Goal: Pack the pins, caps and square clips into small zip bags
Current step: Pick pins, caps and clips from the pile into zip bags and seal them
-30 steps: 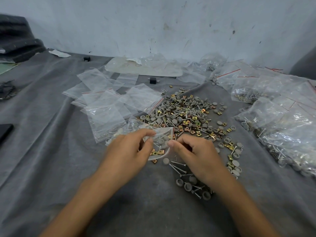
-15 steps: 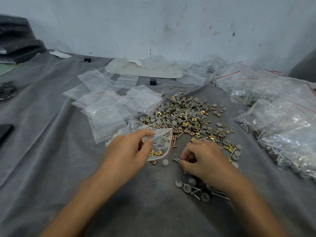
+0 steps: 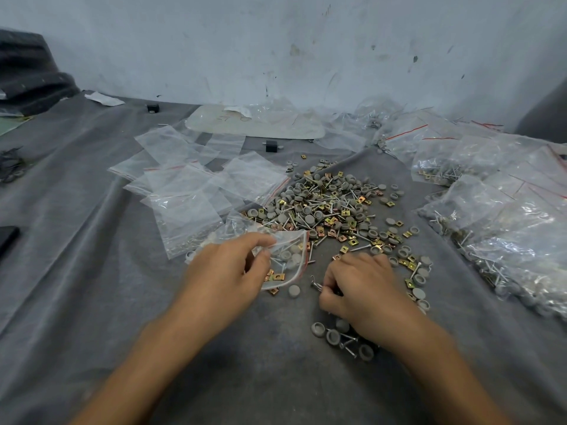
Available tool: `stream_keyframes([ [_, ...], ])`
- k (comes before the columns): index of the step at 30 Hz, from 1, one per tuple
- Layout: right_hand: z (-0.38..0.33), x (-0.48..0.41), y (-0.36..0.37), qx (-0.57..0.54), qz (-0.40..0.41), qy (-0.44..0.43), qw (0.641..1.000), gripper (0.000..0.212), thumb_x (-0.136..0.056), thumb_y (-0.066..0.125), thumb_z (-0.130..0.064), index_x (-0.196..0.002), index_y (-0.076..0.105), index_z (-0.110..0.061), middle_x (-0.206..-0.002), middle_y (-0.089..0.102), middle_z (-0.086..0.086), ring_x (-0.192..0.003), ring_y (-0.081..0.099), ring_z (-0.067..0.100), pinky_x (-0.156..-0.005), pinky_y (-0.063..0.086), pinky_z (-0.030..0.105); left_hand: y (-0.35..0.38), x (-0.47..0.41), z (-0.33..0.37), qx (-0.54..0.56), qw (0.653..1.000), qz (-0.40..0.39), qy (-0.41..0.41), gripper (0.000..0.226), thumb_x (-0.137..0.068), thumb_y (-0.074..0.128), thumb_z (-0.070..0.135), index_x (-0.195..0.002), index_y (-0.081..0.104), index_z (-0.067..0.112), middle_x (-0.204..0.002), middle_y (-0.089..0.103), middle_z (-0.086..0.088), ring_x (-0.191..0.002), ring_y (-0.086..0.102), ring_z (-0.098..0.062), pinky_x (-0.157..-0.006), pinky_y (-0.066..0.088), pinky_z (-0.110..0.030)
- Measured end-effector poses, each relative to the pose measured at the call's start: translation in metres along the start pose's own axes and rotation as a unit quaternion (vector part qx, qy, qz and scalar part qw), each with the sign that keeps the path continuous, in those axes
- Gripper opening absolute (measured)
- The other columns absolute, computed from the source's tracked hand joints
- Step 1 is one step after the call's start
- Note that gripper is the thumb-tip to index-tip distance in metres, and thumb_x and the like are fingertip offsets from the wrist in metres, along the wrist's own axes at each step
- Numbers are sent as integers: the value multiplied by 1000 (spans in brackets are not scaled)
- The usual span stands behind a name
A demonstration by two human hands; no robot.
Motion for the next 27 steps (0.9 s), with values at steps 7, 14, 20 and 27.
stream_keyframes([
  [7, 1, 1, -6, -39, 33, 0, 999, 11, -97, 47, -38, -89, 50, -31, -89, 53, -12, -87, 47, 9, -85, 33, 34, -1, 0, 1, 0, 1000, -1, 1, 23, -100, 56, 37, -119, 69, 39, -58, 63, 9, -57, 60, -8, -62, 53, -39],
  [14, 5, 0, -14, -352, 102, 3, 931, 11, -95, 57, -34, -84, 57, -36, -70, 62, -10, -54, 50, 2, -47, 42, 20, -1, 0, -1, 0, 1000, 3, 0, 22, -100, 56, 36, -117, 68, 40, -63, 65, 14, -59, 62, -7, -64, 53, -35],
  [20, -13, -2, -4, -419, 84, 0, 904, 8, -94, 64, -33, -87, 68, -33, -74, 70, -6, -60, 59, 5, -54, 50, 25, 0, 0, 1, -2, 1000, 5, 8, 22, -99, 58, 38, -118, 68, 42, -65, 66, 19, -60, 62, -4, -63, 54, -34],
  [27, -11, -1, -7, -524, 94, 35, 846, 6, -94, 70, -27, -92, 72, -22, -78, 75, 2, -63, 66, 17, -54, 50, 26, 1, 0, 2, 0, 1000, 4, 9, 22, -99, 58, 37, -118, 68, 40, -68, 65, 22, -62, 62, -4, -65, 55, -35],
])
Point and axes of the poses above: each hand's wrist, its own x-axis away from the middle knuckle, its own y-axis out of the palm, z = x × y, the point moved 10 cm from there along -x, towards the middle knuckle
